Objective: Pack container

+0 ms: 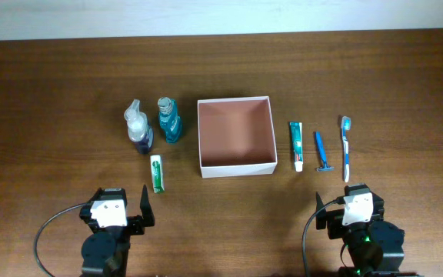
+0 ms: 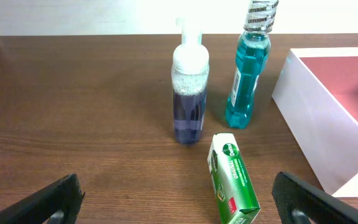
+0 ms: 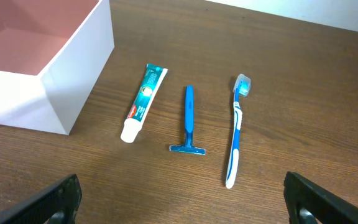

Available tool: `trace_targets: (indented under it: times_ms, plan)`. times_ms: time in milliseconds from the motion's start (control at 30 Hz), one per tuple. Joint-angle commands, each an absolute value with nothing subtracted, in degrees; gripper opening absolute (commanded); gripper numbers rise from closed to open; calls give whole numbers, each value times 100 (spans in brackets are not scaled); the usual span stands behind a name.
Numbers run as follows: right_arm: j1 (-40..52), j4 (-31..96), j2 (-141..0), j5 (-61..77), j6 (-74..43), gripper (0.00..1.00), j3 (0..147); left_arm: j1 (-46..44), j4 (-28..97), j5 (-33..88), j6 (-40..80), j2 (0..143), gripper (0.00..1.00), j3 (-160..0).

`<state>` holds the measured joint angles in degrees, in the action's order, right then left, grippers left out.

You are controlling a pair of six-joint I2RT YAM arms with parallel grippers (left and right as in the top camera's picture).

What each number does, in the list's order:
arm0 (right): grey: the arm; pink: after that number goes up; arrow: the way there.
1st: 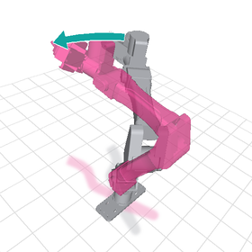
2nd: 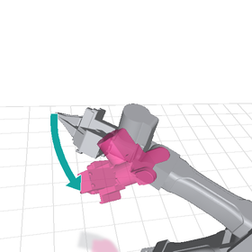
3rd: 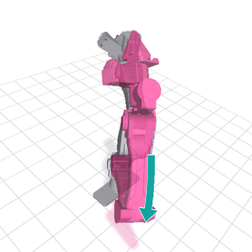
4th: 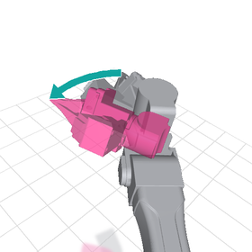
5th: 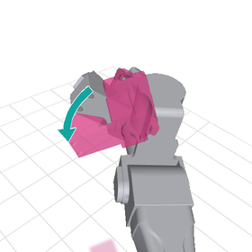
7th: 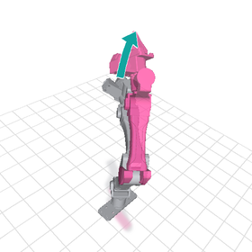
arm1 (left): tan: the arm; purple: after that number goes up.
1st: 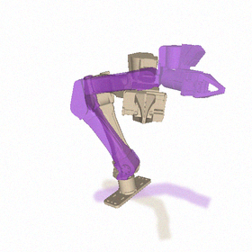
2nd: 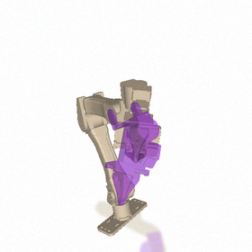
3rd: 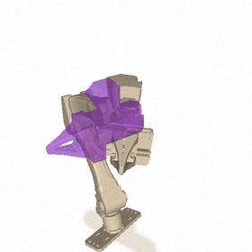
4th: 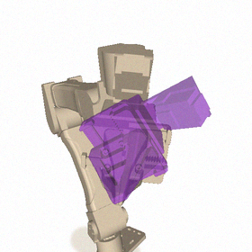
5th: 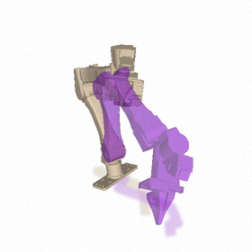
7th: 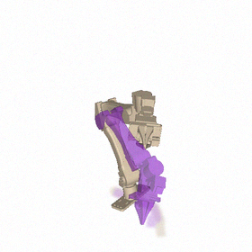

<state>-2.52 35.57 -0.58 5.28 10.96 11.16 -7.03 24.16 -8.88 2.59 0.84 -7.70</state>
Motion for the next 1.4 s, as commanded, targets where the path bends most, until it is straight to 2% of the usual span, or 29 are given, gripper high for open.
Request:
trace_targets:
  times_ms: [0,767,967,1033,1167,1367]
  plan:
    - [-228,3540,-36,539,1116,99,1076,-681,2401,-928,152,73,100,-709]
    - [-228,3540,-36,539,1116,99,1076,-681,2399,-919,154,73,100,-709]
    - [-228,3540,-36,539,1116,99,1076,-685,2298,-154,392,73,100,-777]
    - [-228,3540,-36,539,1116,99,1076,-685,2344,-80,819,95,100,-1057]
    - [-228,3540,-36,539,1116,99,1076,-685,2421,-89,943,504,100,-1710]
    - [-228,3540,-36,539,1116,99,1076,-685,3345,-123,784,2359,100,-3588]
